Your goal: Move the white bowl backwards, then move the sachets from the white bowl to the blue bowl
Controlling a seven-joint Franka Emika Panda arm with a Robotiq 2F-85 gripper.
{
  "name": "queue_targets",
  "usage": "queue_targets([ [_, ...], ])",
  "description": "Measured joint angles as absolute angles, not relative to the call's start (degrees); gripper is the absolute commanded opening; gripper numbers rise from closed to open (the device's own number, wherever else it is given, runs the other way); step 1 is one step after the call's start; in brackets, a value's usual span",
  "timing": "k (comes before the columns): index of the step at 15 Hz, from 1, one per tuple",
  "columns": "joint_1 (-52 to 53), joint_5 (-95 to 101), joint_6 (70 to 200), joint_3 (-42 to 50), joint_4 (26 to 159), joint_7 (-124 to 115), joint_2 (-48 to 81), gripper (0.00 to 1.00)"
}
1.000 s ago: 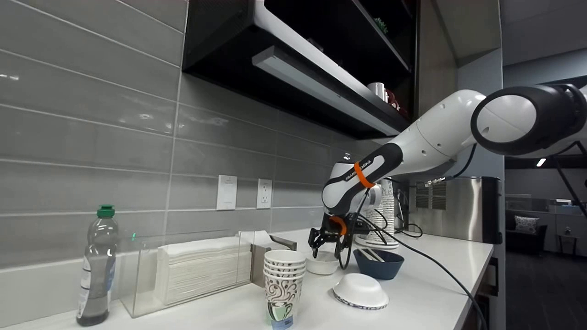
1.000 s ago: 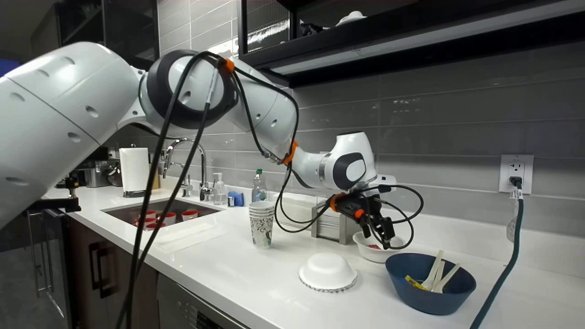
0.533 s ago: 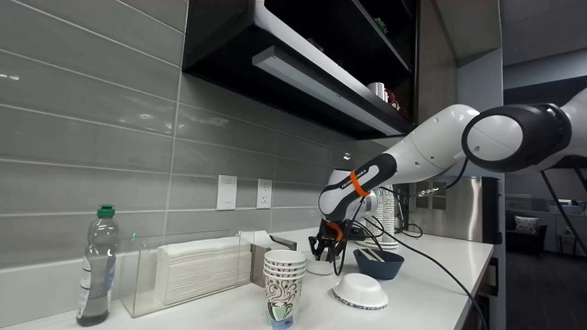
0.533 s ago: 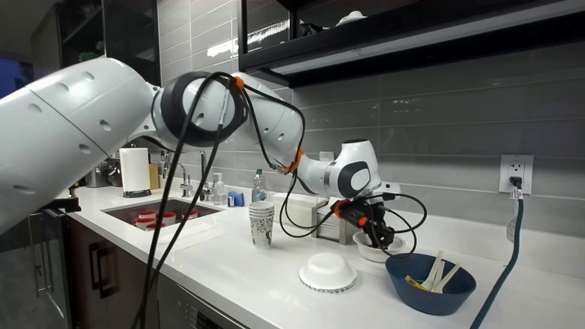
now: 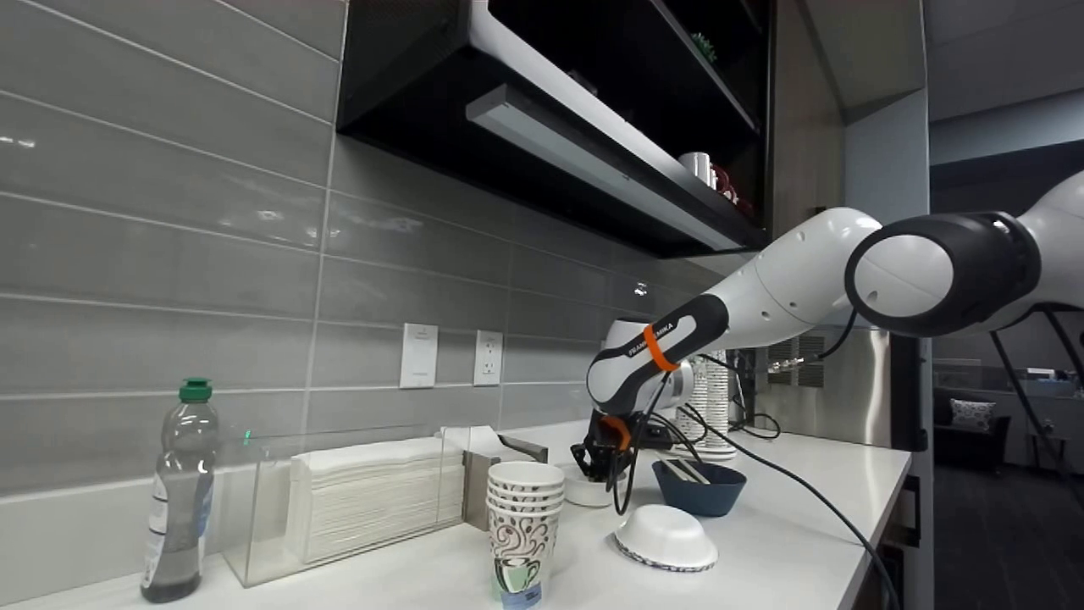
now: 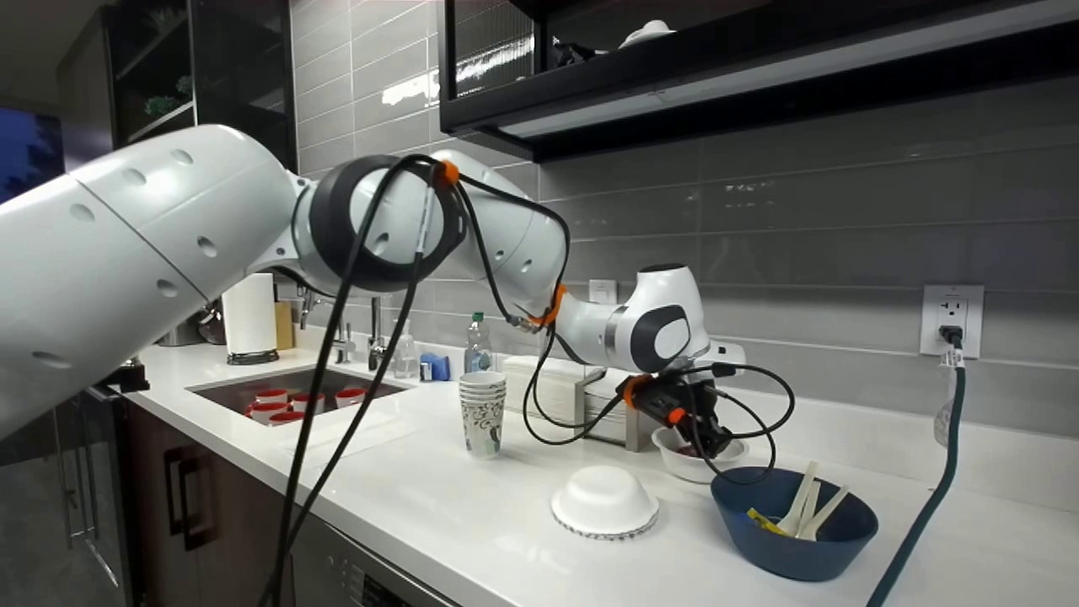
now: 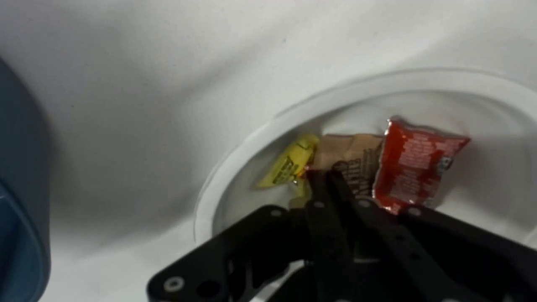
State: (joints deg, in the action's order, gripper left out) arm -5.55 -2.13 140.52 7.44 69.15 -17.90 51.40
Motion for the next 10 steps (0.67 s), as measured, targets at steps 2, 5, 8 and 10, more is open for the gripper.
queue_targets([
  [2, -5.5, -2.1, 140.5, 7.3, 68.7, -17.9, 51.4, 0.00],
  [5, -5.5, -2.2, 140.6, 7.2, 68.8, -17.9, 49.5, 0.00],
  [8, -5.9, -2.7, 140.6, 7.1, 70.3, -17.9, 45.5, 0.26],
  [10, -6.1, -2.8, 140.4, 7.2, 72.0, -17.7, 43.2, 0.33],
])
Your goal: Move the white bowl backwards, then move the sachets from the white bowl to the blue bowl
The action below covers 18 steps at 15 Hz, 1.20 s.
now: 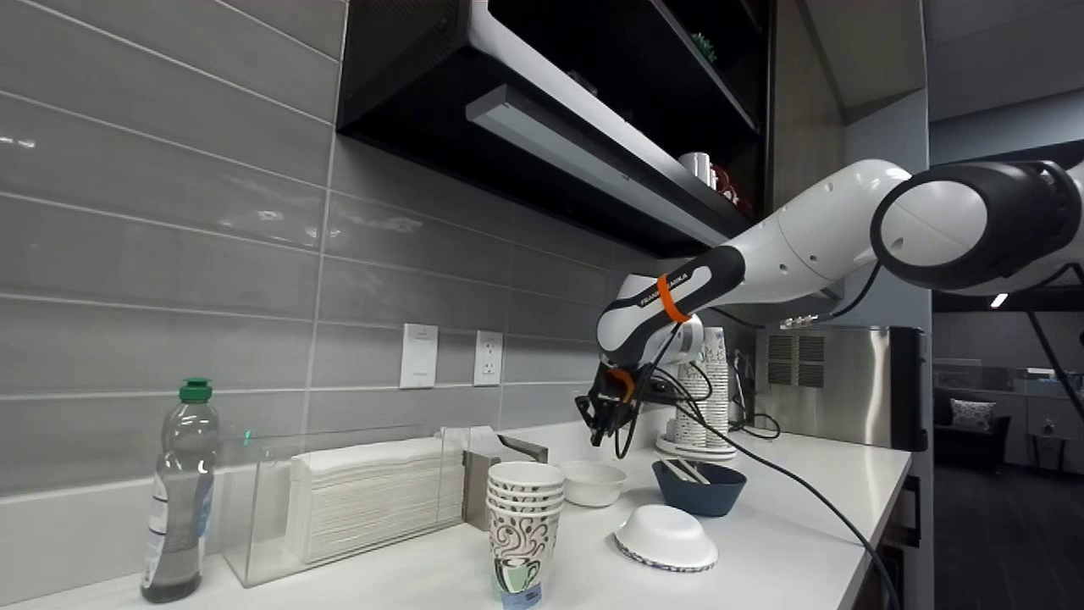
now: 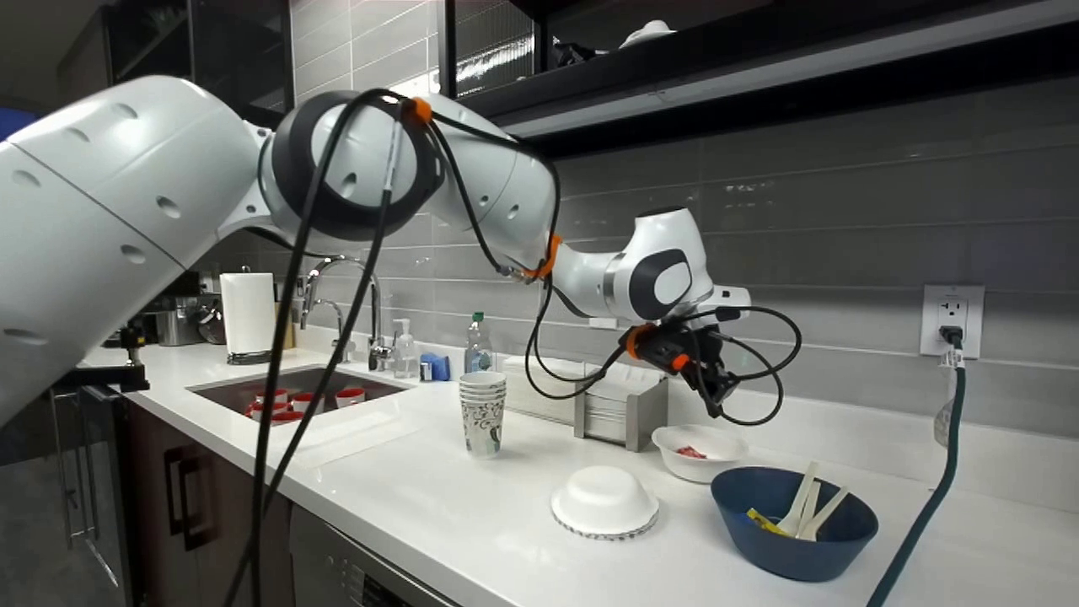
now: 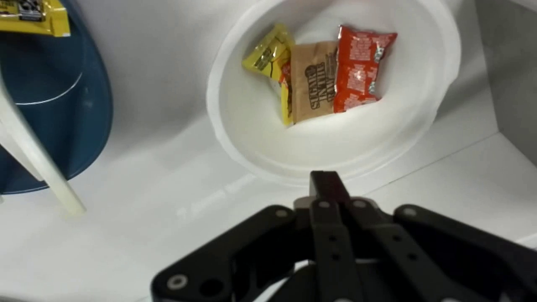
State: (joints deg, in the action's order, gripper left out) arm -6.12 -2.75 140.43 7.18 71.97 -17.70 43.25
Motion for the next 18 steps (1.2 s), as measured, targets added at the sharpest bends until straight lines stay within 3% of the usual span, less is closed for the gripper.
queue_targets([
  [9, -6.4, -2.8, 138.8, 6.6, 72.6, -16.1, 47.7, 0.96],
  [13, -6.4, -2.9, 138.8, 5.4, 69.7, -15.8, 49.8, 1.00],
  [18, -6.5, -3.3, 136.3, 4.9, 65.4, -15.7, 52.4, 0.90],
])
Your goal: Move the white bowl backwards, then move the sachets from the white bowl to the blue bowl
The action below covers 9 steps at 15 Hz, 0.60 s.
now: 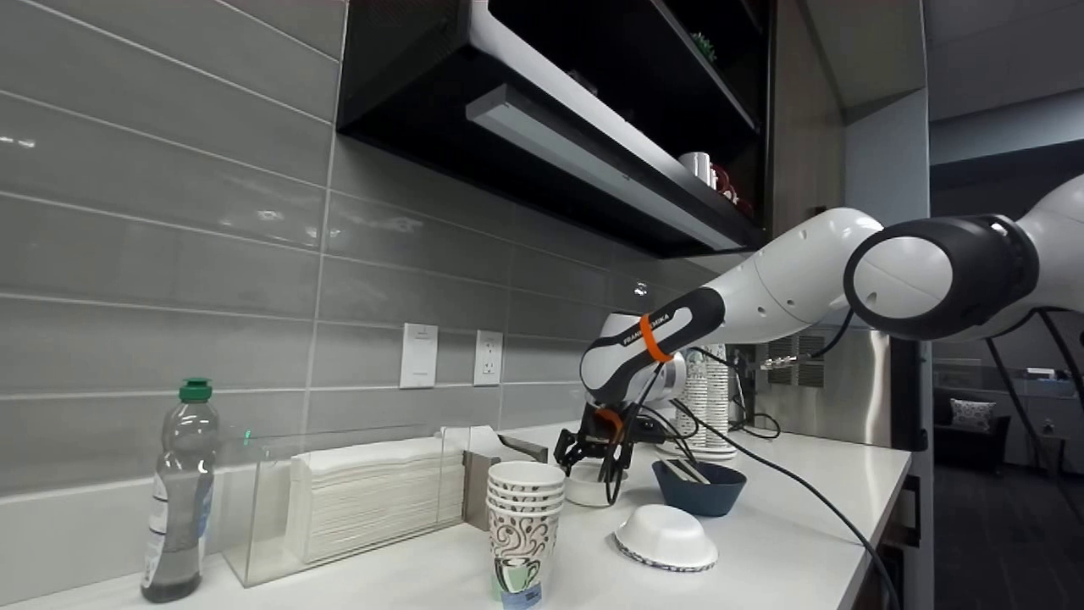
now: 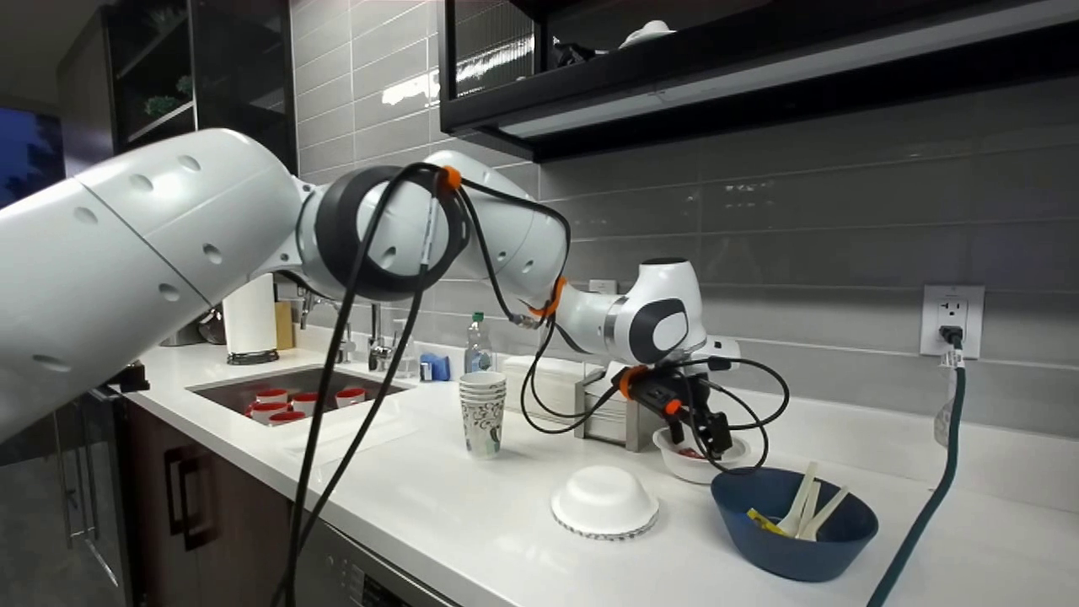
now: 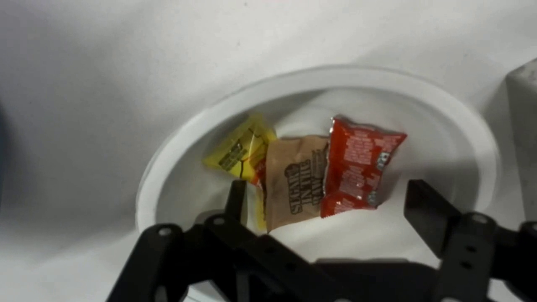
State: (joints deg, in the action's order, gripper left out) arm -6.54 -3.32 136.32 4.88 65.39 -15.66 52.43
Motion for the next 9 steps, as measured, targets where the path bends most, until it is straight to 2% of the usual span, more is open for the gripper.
queue_targets([
  [1, -6.7, -3.4, 135.8, 4.9, 64.7, -15.7, 53.0, 0.69],
  [3, -7.0, -3.4, 134.9, 4.9, 63.5, -15.7, 54.2, 0.64],
  [9, -7.5, -3.4, 134.1, 4.7, 61.1, -15.7, 55.4, 0.20],
])
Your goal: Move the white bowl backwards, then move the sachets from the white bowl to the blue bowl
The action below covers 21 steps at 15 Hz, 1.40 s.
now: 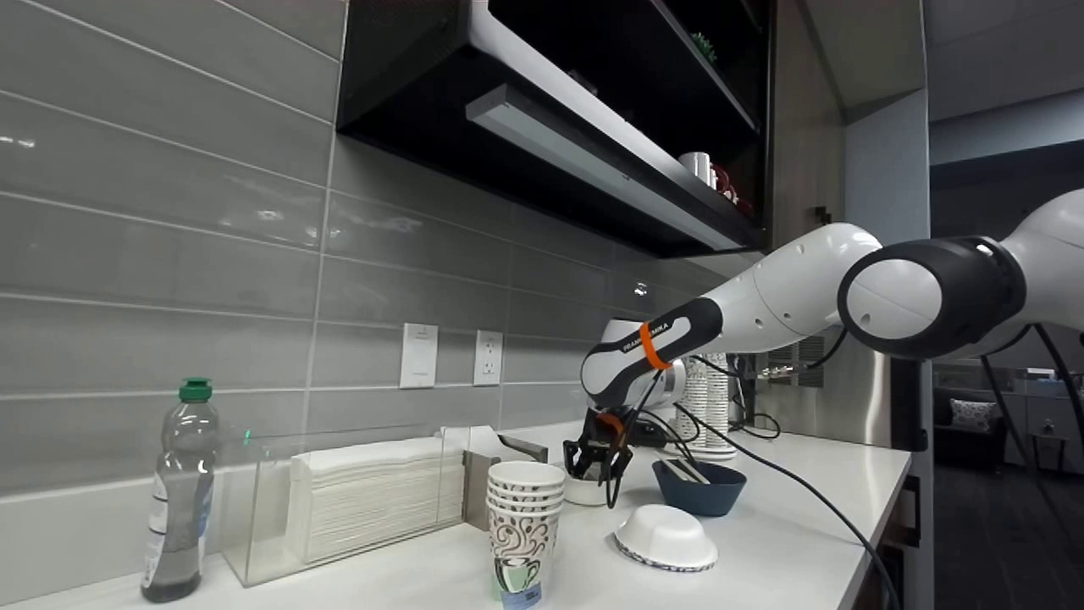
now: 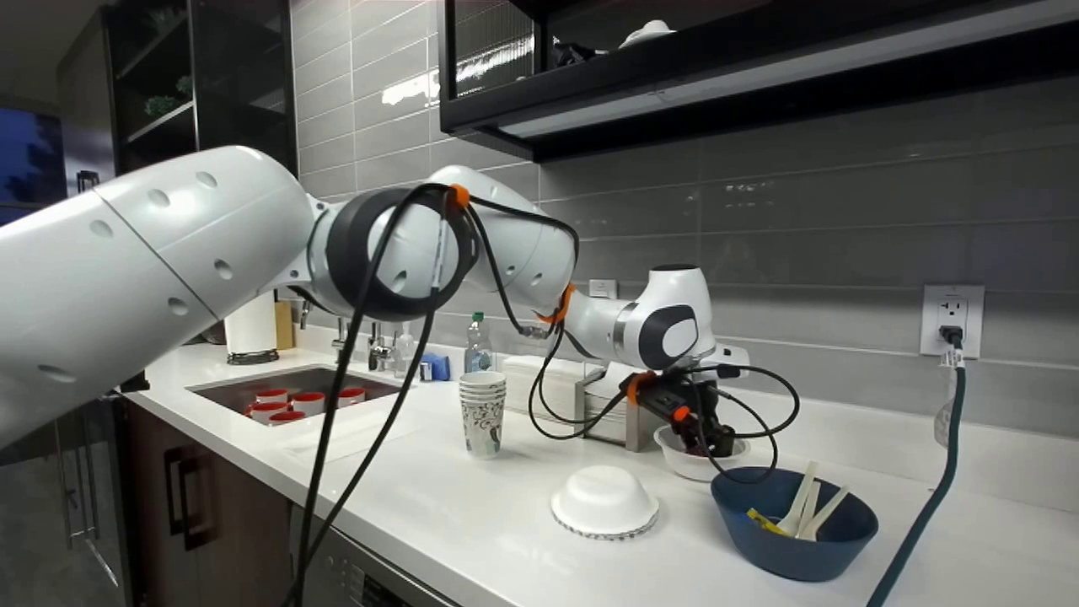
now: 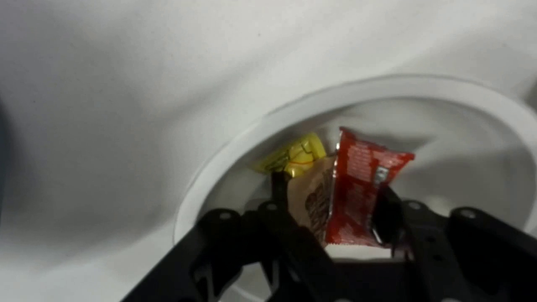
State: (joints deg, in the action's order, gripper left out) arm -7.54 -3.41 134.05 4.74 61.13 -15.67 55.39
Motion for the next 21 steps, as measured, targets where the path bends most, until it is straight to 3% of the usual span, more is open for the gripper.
queue_targets([
  [2, -7.5, -3.4, 134.1, 4.5, 60.8, -15.7, 55.4, 0.06],
  [4, -7.5, -3.4, 134.1, 4.3, 60.6, -15.7, 55.2, 0.00],
  [12, -7.9, -5.2, 134.3, 4.3, 62.6, -15.7, 50.4, 0.01],
  [21, -12.6, -10.9, 130.3, 4.3, 83.3, -10.1, 28.9, 0.01],
])
